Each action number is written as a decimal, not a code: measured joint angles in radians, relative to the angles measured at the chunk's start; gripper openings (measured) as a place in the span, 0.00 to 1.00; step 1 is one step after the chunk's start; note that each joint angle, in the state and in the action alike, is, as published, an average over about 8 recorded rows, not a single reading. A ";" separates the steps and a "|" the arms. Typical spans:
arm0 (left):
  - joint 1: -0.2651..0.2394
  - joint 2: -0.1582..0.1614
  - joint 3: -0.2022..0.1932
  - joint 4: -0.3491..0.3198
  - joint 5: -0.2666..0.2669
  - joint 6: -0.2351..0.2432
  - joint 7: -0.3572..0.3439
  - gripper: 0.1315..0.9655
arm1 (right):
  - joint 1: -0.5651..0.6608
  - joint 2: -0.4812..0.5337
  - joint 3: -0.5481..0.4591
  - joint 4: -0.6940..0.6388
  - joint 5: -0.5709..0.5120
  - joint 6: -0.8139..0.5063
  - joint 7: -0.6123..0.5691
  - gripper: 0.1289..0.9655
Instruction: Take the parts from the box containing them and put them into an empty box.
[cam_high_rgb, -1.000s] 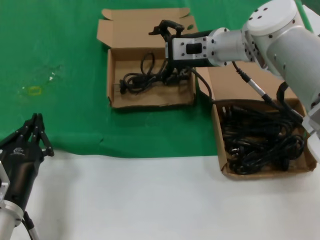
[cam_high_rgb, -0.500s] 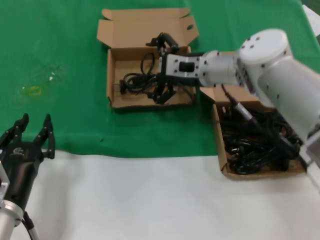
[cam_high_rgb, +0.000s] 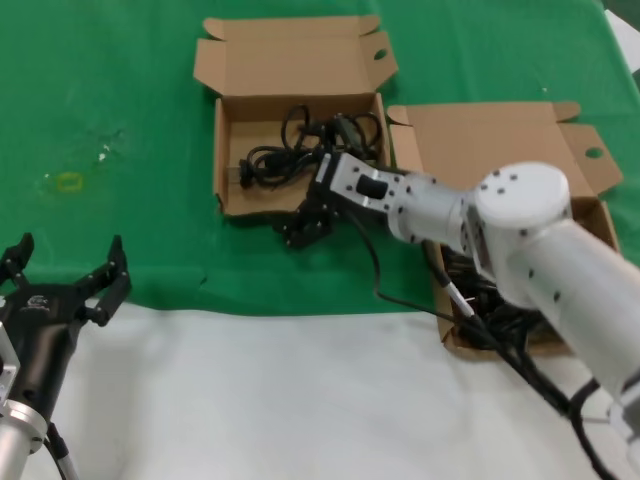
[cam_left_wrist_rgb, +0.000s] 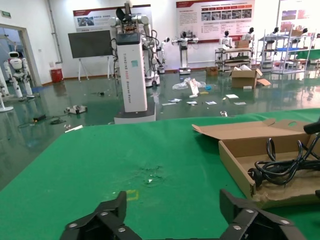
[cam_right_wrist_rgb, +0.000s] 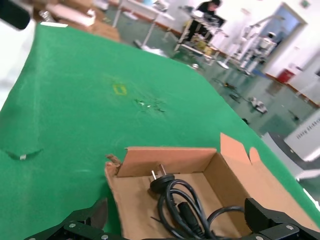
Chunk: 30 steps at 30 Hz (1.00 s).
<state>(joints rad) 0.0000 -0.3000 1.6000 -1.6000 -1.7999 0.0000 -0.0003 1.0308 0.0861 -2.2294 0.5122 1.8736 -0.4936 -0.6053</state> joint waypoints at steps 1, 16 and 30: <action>0.000 0.000 0.000 0.000 0.000 0.000 0.000 0.47 | -0.020 0.004 0.012 0.020 -0.001 0.009 0.011 0.99; 0.000 0.000 0.000 0.000 0.000 0.000 0.000 0.86 | -0.309 0.064 0.188 0.325 -0.022 0.148 0.181 1.00; 0.000 0.000 0.000 0.000 0.000 0.000 0.000 0.99 | -0.580 0.120 0.354 0.611 -0.041 0.278 0.340 1.00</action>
<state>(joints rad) 0.0000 -0.3000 1.6000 -1.6000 -1.7999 0.0000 0.0000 0.4510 0.2064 -1.8754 1.1237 1.8322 -0.2160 -0.2649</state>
